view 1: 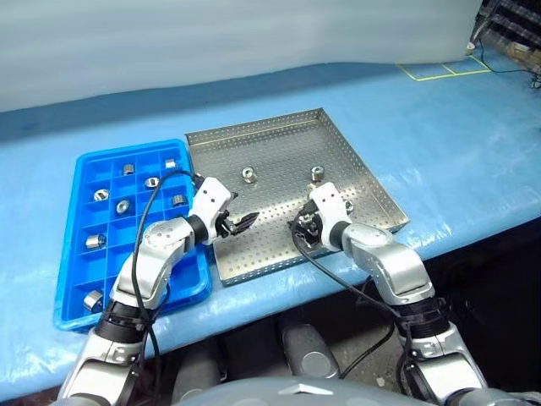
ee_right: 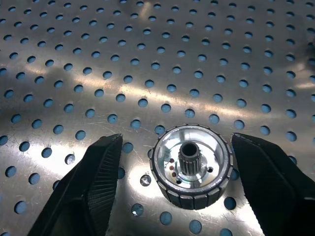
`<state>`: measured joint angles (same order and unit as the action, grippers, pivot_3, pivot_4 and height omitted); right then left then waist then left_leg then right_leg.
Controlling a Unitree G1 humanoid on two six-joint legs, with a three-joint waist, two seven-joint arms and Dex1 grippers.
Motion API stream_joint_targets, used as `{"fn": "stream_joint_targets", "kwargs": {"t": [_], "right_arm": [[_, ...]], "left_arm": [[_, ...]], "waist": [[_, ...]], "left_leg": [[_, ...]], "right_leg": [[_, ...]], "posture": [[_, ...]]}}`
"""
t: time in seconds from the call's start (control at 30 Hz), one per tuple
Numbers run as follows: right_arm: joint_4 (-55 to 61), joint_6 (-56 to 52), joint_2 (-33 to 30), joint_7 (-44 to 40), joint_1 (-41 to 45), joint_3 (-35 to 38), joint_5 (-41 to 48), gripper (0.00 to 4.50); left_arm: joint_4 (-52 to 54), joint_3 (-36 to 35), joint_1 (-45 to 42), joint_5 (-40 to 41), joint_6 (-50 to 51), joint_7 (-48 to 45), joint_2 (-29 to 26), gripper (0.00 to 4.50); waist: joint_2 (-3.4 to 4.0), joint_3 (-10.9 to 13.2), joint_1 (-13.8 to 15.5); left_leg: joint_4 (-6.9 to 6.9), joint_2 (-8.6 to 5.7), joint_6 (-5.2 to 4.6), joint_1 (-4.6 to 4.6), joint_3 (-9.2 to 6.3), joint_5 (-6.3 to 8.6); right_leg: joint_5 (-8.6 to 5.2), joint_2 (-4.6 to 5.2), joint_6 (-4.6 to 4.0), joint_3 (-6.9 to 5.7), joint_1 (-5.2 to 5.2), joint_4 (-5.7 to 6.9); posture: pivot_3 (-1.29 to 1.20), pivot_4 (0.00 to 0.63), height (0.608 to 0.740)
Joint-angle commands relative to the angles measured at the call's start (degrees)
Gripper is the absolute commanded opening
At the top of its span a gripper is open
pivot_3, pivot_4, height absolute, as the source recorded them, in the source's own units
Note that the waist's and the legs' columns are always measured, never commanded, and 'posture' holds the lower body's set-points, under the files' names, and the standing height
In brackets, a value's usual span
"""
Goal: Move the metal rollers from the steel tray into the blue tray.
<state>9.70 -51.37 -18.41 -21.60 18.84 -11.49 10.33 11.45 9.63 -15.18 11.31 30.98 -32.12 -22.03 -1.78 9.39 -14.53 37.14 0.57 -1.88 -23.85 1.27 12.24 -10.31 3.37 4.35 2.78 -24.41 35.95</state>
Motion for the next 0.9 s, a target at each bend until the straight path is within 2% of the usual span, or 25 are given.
{"fn": "stream_joint_targets", "kwargs": {"t": [0.03,0.1,0.13,0.43,0.67,0.83,0.9], "right_arm": [[0.47,0.22,-0.61,-2.39,-0.39,-1.56,0.36,2.43],[0.88,0.57,-0.66,-2.44,-0.39,-1.71,-0.08,1.84],[1.06,0.70,-0.79,-2.70,-0.41,-1.89,-0.23,1.73],[5.45,1.98,-1.27,-6.57,-0.04,-2.05,1.77,1.74],[11.04,5.92,2.38,-7.97,4.85,-3.28,3.37,1.74],[7.04,8.49,8.03,-9.77,11.51,-5.95,4.51,1.74],[4.92,9.52,9.42,-10.50,13.04,-6.93,4.41,1.74]], "left_arm": [[3.31,-2.02,0.58,0.31,0.07,1.54,0.22,3.72],[3.68,-2.29,1.06,0.42,0.09,1.82,0.04,3.72],[3.85,-2.39,1.26,0.42,0.11,1.98,0.00,3.72],[7.29,-5.85,3.40,1.06,1.23,4.22,-0.44,3.72],[19.65,-18.03,10.63,1.90,6.14,8.16,-4.98,3.72],[24.84,-29.20,14.38,-0.11,9.72,14.48,-6.22,3.72],[25.38,-31.05,15.01,-1.15,10.19,16.46,-6.02,3.72]], "waist": [[0.00,0.00,0.65],[0.00,0.00,0.95],[0.00,0.00,1.08],[0.01,0.01,1.44],[0.03,0.03,1.40],[0.02,0.04,2.62],[0.02,0.04,3.54]], "left_leg": [[-0.01,0.00,0.00,0.00,-0.01,0.00],[-0.01,0.00,0.00,0.00,0.01,0.00],[0.00,0.00,0.00,0.00,0.02,0.00],[0.04,0.01,0.00,-0.03,0.05,0.00],[0.00,0.07,0.01,-0.06,0.04,0.00],[0.03,0.08,0.01,-0.04,0.02,0.00],[0.02,0.07,0.02,-0.03,0.02,0.01]], "right_leg": [[0.00,0.00,0.00,-0.01,0.00,0.00],[0.00,0.00,0.00,0.00,-0.01,0.00],[0.00,0.00,0.00,0.01,-0.01,0.01],[0.00,0.01,0.01,0.01,-0.05,0.02],[0.00,-0.01,0.00,-0.02,-0.15,0.05],[0.00,0.00,0.00,-0.06,-0.13,0.04],[0.00,0.02,-0.01,-0.07,-0.12,0.03]], "posture": [[-0.21,0.150,0.740],[-0.21,0.150,0.740],[-0.20,0.150,0.740],[-0.19,0.150,0.740],[-0.15,0.150,0.740],[-0.09,0.150,0.740],[-0.07,0.150,0.740]]}}
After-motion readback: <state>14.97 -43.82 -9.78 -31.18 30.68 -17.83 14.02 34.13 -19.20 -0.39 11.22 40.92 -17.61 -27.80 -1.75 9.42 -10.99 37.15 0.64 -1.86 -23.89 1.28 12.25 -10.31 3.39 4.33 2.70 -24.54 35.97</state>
